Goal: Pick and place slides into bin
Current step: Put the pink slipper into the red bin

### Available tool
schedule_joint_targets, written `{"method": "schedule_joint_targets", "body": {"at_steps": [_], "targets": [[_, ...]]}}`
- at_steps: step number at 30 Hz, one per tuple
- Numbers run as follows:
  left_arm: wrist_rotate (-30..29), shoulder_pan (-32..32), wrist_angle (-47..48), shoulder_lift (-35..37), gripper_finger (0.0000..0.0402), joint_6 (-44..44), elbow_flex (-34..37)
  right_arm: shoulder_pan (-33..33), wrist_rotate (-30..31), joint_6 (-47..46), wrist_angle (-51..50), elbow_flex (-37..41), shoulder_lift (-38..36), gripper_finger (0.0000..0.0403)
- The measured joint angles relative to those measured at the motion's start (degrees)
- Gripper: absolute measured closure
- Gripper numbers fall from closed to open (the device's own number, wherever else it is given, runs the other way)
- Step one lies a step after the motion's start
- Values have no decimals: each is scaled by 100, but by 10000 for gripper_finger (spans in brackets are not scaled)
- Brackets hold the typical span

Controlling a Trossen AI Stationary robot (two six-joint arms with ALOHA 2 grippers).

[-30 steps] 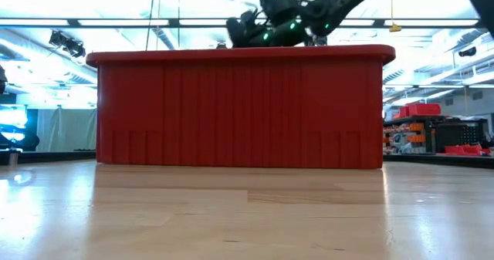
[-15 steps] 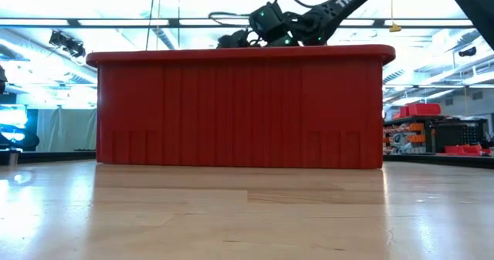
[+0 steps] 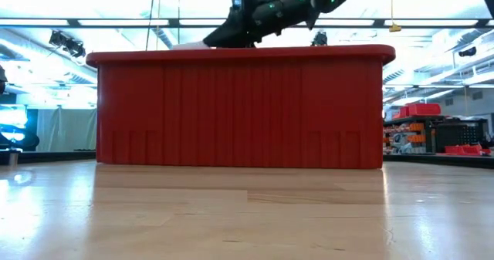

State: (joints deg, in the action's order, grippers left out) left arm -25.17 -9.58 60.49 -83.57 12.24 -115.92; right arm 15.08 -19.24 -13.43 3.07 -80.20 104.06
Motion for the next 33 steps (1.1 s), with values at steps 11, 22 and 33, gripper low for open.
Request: {"method": "schedule_joint_targets", "body": {"at_steps": [11, 22, 33], "targets": [[0, 0, 2, 0, 330, -150, 0, 129, 529, 30, -316, 4, 235, 403], [0, 9, 97, -2, 327, -150, 2, 377, 67, -45, -127, 0, 535, 337], [0, 7, 58, -2, 329, -108, 2, 388, -190, -162, 916, 2, 854, 231]]}}
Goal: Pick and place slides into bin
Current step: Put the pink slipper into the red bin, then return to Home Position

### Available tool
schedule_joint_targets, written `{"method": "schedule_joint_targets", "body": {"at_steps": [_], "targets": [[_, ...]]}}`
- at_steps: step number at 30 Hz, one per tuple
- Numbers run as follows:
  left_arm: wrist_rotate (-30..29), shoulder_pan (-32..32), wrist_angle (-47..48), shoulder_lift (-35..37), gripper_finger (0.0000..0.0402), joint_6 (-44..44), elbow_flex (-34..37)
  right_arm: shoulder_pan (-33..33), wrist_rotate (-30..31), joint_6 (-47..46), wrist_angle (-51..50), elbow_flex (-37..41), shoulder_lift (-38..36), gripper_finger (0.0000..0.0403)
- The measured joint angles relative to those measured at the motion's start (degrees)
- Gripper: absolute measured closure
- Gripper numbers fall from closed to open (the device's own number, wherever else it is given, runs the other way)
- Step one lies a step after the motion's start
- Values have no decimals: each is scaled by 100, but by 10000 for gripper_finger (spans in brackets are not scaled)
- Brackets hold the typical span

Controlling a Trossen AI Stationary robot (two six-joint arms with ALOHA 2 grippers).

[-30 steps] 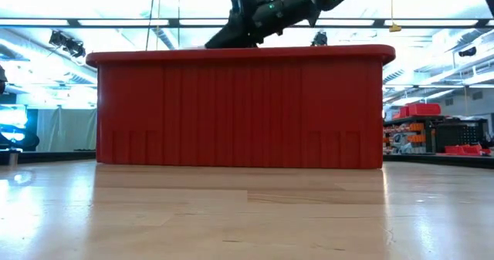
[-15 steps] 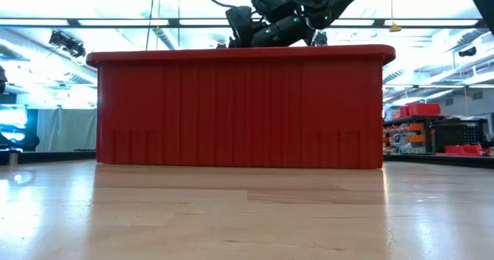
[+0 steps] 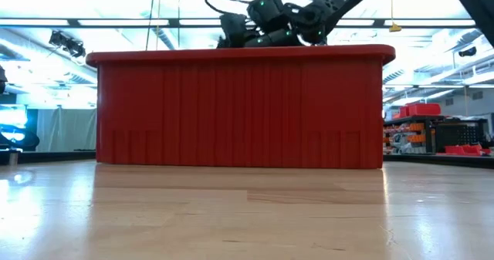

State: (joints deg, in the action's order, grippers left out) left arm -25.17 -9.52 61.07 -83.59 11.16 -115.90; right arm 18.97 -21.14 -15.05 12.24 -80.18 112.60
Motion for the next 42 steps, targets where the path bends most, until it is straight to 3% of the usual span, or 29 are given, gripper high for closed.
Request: {"method": "schedule_joint_targets", "body": {"at_steps": [20, 27, 42], "targets": [[0, 0, 52, 0, 331, -157, 0, -75, 567, 286, -270, 0, -1117, 243], [2, -2, 162, 0, 333, -306, 0, -40, 1399, 668, -1152, 0, -1789, 243], [2, 0, 344, -2, 325, -734, 0, -314, 1362, 489, -3186, 0, -4057, 243]]}}
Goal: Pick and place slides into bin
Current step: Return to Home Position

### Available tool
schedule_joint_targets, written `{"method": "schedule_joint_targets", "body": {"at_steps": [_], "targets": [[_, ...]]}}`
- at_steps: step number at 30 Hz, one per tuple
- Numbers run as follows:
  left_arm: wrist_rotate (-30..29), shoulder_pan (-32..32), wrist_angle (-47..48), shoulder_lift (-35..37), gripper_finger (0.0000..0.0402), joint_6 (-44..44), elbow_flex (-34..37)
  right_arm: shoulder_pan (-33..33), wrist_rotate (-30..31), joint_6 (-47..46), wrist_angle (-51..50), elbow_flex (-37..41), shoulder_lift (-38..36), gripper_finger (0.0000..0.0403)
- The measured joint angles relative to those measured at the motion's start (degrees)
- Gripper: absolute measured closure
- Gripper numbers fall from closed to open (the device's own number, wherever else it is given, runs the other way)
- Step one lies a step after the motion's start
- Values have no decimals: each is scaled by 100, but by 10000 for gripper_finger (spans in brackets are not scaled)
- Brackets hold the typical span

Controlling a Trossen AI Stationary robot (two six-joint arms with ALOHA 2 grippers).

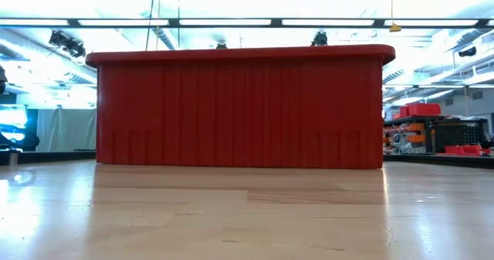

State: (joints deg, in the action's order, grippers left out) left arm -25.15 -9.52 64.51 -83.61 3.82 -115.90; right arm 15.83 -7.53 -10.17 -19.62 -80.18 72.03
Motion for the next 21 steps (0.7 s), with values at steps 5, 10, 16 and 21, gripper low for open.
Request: {"method": "schedule_joint_targets", "body": {"at_steps": [5, 10, 16, 21], "targets": [[13, 3, 259, 311, 325, -585, 7, -248, 7, -12, -789, 0, -601, 243], [146, 47, 867, 907, 331, -1273, 0, -718, 419, -88, -1597, 0, -1075, 243], [162, 243, 1225, 1726, 335, -1694, 2, -1301, 1248, -120, -1968, 0, -1639, 243], [196, 526, 1444, 2477, 329, -2013, 163, -1753, 1263, -37, -2065, 257, -2113, 243]]}}
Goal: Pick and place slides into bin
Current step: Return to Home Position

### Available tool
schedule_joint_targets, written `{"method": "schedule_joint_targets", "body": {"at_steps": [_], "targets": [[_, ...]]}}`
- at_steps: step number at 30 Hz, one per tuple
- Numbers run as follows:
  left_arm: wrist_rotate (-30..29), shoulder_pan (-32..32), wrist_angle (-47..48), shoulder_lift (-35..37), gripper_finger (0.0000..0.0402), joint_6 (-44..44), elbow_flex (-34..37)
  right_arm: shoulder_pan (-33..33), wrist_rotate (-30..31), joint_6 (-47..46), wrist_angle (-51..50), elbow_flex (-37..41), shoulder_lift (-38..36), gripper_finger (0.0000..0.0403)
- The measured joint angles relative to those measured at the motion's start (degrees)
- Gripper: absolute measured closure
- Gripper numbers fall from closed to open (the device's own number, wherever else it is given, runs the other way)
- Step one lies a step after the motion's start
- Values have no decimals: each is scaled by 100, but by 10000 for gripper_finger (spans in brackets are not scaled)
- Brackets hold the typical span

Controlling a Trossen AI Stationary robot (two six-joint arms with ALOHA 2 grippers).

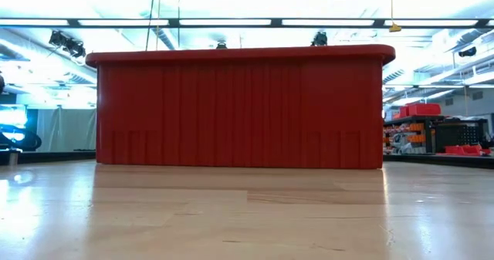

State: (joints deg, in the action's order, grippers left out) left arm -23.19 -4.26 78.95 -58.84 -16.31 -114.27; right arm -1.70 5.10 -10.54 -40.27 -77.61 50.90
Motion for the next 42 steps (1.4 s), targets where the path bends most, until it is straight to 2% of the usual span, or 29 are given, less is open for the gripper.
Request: {"method": "schedule_joint_targets", "body": {"at_steps": [4, 9, 15, 21, 26, 29, 33, 38, 42], "targets": [[3, 191, -269, 733, 324, -138, 827, -280, 2, 7, 616, 911, -502, 243], [130, 276, -1645, 1793, 323, -96, 2821, -345, 0, -219, 1862, 2421, -1260, 243], [358, 303, -3281, 2909, 330, 64, 5207, -345, 2, -644, 2730, 3868, -2073, 243], [370, 299, -4224, 4011, 323, -346, 7011, -345, 1, -921, 3752, 5207, -2724, 243], [392, 300, -5159, 4939, 317, -402, 8312, -343, -2, -1216, 4657, 6154, -2899, 243], [394, 300, -5449, 5369, 319, -282, 8807, -345, -63, -1288, 5150, 6516, -2894, 243], [427, 300, -5989, 5753, 325, 146, 8977, -364, -119, -1196, 5750, 6800, -2894, 243], [832, 298, -5958, 5861, 328, 166, 9104, -619, -205, -974, 6663, 7366, -2894, 243], [905, 298, -5938, 5861, 324, -9, 9422, -841, -221, -844, 7214, 7691, -2897, 243]]}}
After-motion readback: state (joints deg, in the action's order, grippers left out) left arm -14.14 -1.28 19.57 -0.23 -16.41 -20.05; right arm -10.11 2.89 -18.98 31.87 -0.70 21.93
